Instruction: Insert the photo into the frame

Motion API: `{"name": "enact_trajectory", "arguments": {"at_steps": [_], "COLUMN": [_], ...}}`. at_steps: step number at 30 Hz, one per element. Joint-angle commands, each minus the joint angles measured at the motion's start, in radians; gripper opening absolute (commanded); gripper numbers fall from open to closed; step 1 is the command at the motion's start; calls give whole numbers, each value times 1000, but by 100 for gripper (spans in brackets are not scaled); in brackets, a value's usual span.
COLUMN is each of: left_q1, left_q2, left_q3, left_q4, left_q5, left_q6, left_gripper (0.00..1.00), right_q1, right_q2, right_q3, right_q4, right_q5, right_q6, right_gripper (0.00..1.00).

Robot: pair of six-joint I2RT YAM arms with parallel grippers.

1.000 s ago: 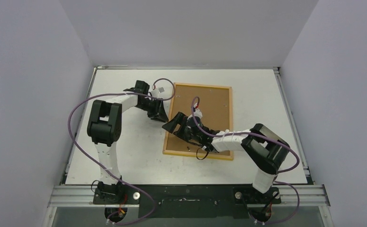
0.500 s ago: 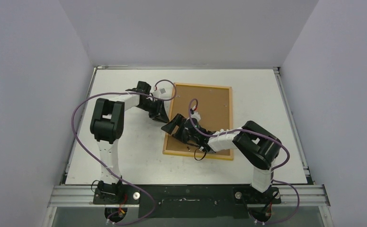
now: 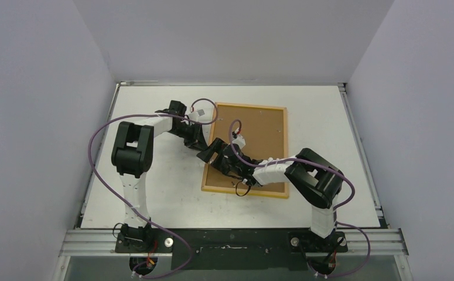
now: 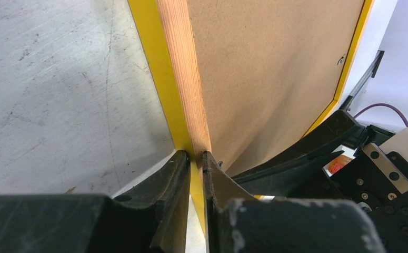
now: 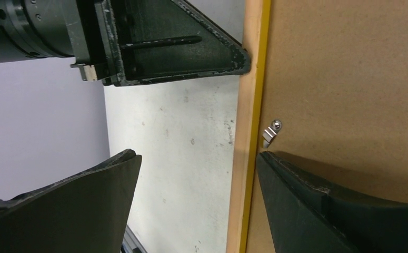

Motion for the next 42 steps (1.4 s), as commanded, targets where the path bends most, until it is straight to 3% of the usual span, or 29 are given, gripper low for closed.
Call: {"name": "enact_trajectory", "arguments": {"at_steps": [1,42], "left_q1": [-10,-14], "left_q2": [-4,-29], "left_q3": [15,-5], "left_q4": [9,14], "left_q5": [-11,15], "left_q6": [13,21], "left_gripper": [11,9], "right_q1": [11,5], "right_q2": [-18,81], "right_q3": [33,118], "right_q4": [-33,-55], "right_q5": [61,74], "right_q6": [-41,-100], "right_gripper": [83,83]}}
